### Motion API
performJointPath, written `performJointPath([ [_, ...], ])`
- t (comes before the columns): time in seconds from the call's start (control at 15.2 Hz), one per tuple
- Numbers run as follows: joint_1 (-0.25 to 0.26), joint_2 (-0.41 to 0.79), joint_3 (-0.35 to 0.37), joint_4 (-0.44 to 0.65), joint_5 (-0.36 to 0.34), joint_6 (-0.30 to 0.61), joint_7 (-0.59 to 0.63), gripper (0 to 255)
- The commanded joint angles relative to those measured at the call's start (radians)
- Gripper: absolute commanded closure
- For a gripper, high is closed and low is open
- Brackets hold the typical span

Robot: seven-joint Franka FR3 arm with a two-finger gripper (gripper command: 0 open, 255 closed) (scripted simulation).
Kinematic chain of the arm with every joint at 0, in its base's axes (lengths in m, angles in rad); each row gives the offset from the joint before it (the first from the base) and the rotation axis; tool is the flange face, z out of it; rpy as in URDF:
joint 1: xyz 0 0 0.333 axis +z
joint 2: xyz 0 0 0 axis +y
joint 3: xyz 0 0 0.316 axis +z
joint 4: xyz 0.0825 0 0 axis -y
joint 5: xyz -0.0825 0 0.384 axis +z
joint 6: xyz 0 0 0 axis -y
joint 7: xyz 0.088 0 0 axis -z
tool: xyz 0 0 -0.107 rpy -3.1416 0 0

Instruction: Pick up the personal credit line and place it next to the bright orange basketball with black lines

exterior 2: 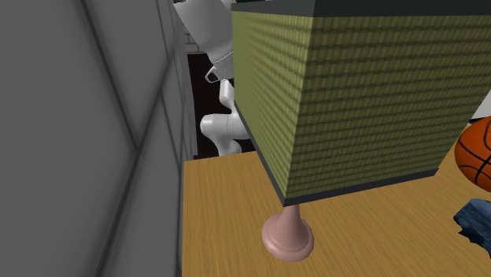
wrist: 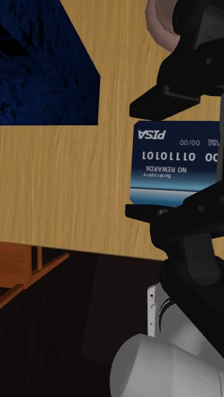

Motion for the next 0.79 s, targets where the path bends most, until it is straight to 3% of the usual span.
performJointPath([
  [0.0,0.002,0.01,-0.003,0.032,0.001,-0.019,0.013,255],
  [0.73,0.013,0.08,-0.021,0.228,0.013,-0.125,0.085,255],
])
